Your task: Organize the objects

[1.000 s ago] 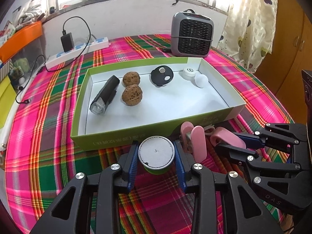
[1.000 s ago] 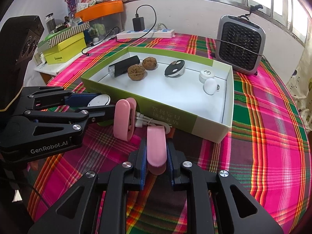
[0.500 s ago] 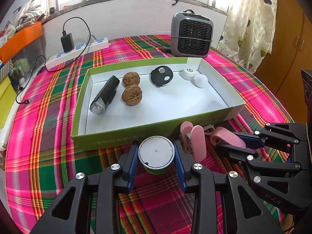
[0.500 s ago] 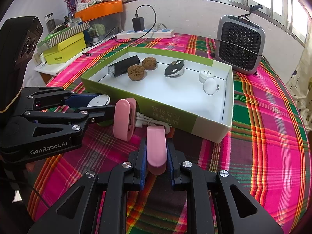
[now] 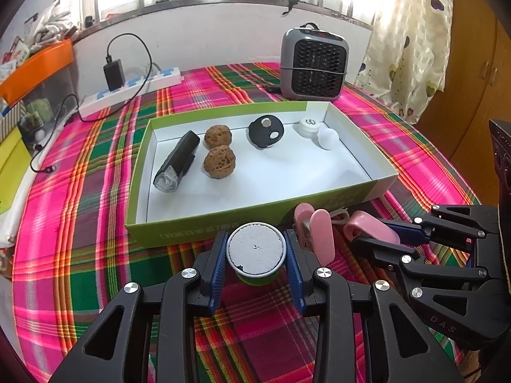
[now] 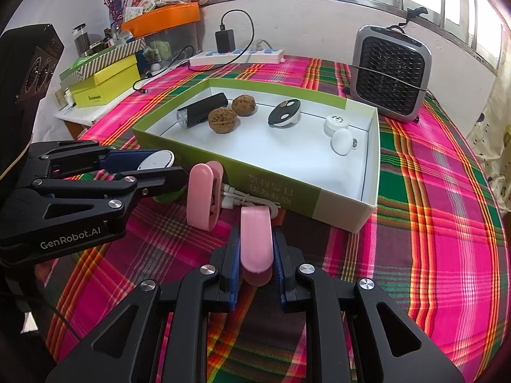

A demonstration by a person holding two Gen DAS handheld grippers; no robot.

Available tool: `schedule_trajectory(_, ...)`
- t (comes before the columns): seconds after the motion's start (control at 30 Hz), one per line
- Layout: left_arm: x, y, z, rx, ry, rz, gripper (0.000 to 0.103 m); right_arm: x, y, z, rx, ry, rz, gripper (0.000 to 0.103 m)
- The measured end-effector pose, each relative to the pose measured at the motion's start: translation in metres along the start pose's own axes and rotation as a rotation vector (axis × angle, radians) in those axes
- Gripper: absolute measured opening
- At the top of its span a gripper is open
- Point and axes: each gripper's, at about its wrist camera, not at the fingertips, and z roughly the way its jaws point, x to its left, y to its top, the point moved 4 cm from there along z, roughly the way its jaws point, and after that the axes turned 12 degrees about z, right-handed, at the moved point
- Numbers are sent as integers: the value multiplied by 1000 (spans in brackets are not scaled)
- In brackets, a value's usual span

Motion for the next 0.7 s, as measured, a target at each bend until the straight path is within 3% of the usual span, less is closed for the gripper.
schedule_trajectory(0.7, 4, 7, -27, -64, 12, -5, 32, 7, 13, -21, -49, 13, 8, 19)
